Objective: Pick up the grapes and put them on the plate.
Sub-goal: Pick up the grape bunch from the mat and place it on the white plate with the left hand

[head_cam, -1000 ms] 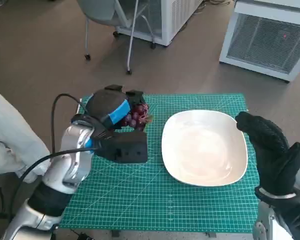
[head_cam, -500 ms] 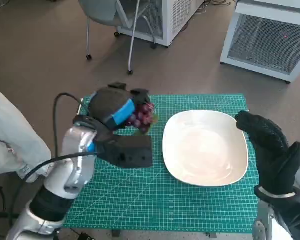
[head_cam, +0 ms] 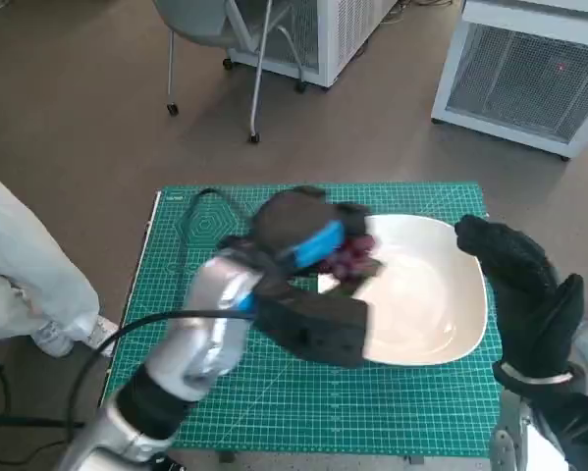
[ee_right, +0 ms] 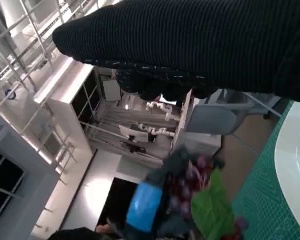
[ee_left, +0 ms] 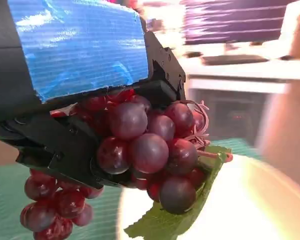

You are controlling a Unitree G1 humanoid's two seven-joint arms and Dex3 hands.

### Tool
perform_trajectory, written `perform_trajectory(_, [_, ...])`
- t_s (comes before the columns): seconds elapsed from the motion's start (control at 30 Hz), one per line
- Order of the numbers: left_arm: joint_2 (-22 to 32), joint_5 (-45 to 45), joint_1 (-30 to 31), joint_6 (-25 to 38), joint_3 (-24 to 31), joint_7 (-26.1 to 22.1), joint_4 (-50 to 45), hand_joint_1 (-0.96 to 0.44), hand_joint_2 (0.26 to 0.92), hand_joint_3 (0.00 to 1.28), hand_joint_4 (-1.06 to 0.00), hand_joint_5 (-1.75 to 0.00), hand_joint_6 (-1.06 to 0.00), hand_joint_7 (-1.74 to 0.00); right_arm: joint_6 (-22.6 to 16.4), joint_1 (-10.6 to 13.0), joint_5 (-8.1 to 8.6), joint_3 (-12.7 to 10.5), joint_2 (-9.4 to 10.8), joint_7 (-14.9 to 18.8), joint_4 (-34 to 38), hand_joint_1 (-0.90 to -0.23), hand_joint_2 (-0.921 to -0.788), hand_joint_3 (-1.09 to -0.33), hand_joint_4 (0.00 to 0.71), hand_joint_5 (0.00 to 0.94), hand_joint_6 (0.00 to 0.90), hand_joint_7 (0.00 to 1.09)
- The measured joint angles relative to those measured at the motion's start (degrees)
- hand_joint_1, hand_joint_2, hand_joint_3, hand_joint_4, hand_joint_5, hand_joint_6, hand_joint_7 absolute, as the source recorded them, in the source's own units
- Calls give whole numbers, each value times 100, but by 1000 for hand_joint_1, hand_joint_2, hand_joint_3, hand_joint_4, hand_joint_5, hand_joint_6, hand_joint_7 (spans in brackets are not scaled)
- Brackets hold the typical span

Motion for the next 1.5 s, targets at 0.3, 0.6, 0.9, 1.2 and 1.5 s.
perform_trajectory(0.3, [-476,19,-553,-151,-166,178,699,3,921,156,-634,-1350,-506,-1157,-7,63,73,-71,-28,40,-45,-490,-921,-531,481,1,178,606])
perform_trajectory(0.6, [-721,22,-762,-284,-337,199,1304,2,921,185,-587,-1392,-484,-1188,-22,206,71,-130,-29,27,-173,-482,-921,-533,480,0,179,602])
perform_trajectory(0.9, [-778,19,-854,-392,-441,199,1695,2,921,207,-545,-1381,-464,-1264,-84,251,37,-175,-9,-67,-207,-478,-921,-535,479,0,181,598])
perform_trajectory(1.2, [-803,-85,-874,-531,-428,184,1918,3,921,238,-487,-1441,-457,-1278,-141,250,-19,-168,42,-181,-211,-479,-921,-538,480,0,183,594])
perform_trajectory(1.5, [-924,-924,-879,-670,-104,-383,2268,249,875,338,-434,-1442,-294,-437,-138,249,-55,-162,71,-195,-209,-486,-921,-535,480,1,186,591])
